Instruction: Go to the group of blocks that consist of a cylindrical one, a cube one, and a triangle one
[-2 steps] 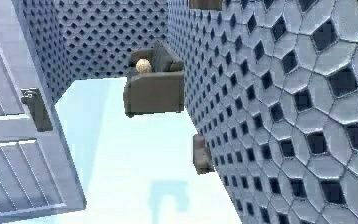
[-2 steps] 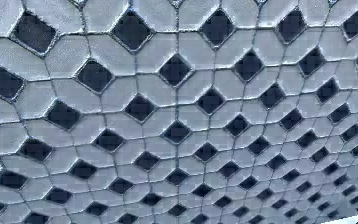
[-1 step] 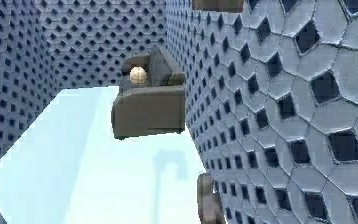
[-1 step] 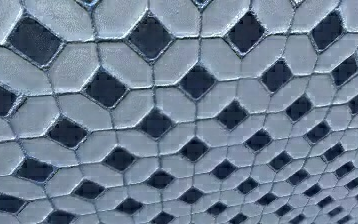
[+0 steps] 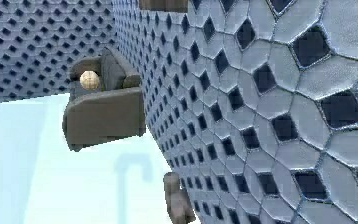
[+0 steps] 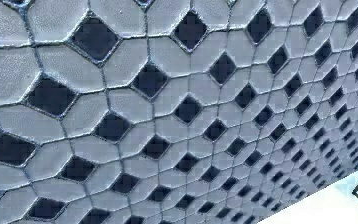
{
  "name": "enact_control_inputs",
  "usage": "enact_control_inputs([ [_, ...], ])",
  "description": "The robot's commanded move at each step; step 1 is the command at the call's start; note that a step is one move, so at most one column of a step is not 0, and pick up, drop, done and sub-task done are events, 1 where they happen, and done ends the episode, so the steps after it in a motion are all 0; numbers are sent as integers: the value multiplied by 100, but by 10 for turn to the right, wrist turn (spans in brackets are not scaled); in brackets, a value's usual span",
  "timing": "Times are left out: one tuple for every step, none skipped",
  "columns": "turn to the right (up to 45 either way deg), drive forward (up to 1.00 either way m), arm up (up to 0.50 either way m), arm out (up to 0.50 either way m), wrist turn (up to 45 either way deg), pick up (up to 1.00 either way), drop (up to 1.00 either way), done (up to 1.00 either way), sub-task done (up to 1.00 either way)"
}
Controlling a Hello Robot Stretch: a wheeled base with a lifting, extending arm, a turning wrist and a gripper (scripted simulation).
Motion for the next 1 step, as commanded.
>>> enact_control_inputs([
  [0, 0, 0, 0, 0, 0, 0, 100, 0],
])
